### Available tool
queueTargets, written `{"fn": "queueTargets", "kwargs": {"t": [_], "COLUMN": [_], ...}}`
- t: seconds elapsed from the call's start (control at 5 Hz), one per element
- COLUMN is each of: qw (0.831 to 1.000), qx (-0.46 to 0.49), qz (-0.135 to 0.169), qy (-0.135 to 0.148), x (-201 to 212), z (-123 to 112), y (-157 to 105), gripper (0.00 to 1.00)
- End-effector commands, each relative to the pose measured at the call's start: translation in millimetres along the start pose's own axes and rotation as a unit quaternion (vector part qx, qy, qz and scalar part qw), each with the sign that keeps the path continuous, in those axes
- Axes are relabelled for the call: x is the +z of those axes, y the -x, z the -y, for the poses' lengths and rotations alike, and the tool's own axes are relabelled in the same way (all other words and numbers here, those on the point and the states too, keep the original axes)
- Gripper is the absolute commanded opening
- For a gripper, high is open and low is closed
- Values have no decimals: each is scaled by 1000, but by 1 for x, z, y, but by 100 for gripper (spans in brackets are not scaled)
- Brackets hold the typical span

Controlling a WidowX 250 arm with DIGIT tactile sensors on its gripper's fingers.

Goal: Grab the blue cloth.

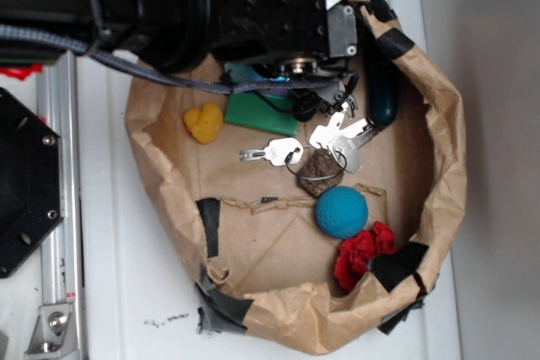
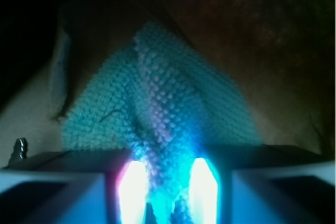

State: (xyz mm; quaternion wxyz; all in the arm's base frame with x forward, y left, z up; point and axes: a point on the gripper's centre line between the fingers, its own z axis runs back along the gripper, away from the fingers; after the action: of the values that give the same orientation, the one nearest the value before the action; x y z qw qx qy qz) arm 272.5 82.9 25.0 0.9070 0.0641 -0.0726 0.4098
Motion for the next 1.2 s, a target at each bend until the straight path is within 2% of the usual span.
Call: {"fn": "queueTargets", "kwargs": {"t": [0.0,0.2,0.4,0.6,0.8,1.0], "qw": [999,999,998,988,970,955], "qx": [-1,1,-35,-83,-187,-251], "qz": [24,23,29,45,6,-17], "qy": [22,23,41,123,155,156], "x": [19,21,42,96,149,199], "z": [-2,-2,0,14,17,19], "y": [-6,-6,-12,-4,3,2], "gripper": [0,0,0,0,0,0]}}
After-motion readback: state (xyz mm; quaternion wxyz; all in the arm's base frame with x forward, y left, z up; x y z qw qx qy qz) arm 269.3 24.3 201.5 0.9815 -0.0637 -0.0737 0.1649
